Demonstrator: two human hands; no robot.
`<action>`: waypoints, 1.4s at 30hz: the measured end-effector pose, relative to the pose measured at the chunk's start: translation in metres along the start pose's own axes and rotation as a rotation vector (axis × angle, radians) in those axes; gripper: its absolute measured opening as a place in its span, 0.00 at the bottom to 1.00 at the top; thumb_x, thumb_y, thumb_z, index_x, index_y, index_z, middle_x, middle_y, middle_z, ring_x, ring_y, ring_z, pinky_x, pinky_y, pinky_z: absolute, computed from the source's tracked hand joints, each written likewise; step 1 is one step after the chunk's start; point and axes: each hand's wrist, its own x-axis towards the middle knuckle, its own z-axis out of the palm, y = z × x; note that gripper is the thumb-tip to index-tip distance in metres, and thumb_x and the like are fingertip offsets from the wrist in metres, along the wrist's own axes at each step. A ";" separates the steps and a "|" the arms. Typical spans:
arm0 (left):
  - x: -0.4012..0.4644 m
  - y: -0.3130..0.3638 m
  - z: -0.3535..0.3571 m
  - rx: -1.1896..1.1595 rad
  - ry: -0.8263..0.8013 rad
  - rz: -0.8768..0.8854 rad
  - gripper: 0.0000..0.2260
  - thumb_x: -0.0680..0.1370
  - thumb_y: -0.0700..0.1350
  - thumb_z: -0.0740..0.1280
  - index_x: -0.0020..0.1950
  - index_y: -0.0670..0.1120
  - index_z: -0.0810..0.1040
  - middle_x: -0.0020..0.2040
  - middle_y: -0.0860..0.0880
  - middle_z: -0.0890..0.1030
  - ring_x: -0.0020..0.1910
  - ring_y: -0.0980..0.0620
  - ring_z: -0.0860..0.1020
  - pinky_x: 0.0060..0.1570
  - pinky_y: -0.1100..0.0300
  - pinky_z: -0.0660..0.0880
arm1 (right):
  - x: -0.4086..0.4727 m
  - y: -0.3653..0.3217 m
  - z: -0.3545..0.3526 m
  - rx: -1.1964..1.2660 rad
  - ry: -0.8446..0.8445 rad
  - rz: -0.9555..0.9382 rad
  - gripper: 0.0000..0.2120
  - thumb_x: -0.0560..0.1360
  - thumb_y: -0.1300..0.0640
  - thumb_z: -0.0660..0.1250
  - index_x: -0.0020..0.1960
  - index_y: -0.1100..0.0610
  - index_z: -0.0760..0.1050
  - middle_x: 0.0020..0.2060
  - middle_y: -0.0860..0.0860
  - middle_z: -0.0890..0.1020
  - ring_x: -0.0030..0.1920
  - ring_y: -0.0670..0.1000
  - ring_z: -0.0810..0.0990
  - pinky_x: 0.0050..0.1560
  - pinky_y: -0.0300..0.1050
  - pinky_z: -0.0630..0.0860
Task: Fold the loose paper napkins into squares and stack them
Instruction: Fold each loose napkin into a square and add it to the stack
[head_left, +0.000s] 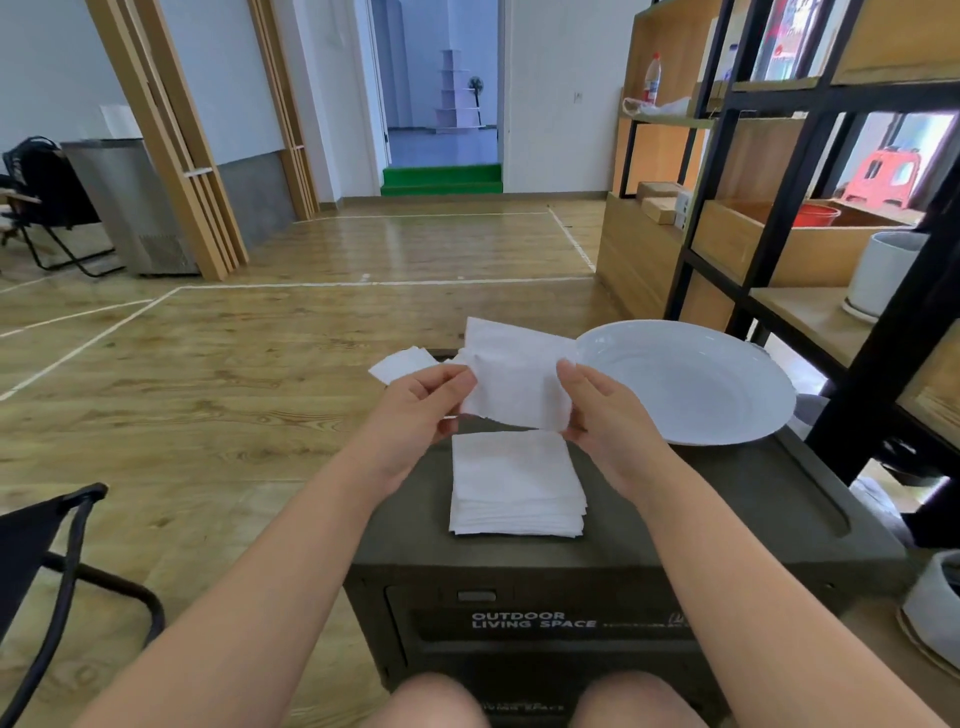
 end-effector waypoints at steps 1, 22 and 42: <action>-0.003 -0.003 0.001 0.028 -0.008 -0.034 0.09 0.78 0.48 0.66 0.43 0.51 0.85 0.39 0.49 0.77 0.36 0.56 0.74 0.38 0.66 0.73 | -0.002 -0.002 0.003 0.024 0.050 0.017 0.16 0.77 0.45 0.64 0.57 0.55 0.79 0.51 0.50 0.84 0.53 0.52 0.82 0.55 0.48 0.79; -0.021 -0.038 0.016 0.899 0.381 0.053 0.18 0.80 0.50 0.58 0.32 0.47 0.69 0.27 0.52 0.71 0.28 0.55 0.69 0.27 0.61 0.59 | -0.011 0.031 0.010 -0.873 0.278 -0.076 0.20 0.77 0.47 0.61 0.44 0.64 0.77 0.36 0.58 0.80 0.37 0.55 0.77 0.36 0.43 0.71; 0.028 -0.028 -0.018 0.932 0.211 -0.051 0.08 0.74 0.55 0.68 0.38 0.53 0.75 0.37 0.57 0.77 0.35 0.59 0.75 0.30 0.62 0.66 | 0.000 0.050 0.005 -0.758 0.296 0.042 0.12 0.75 0.45 0.64 0.40 0.53 0.68 0.36 0.47 0.76 0.35 0.44 0.72 0.31 0.39 0.63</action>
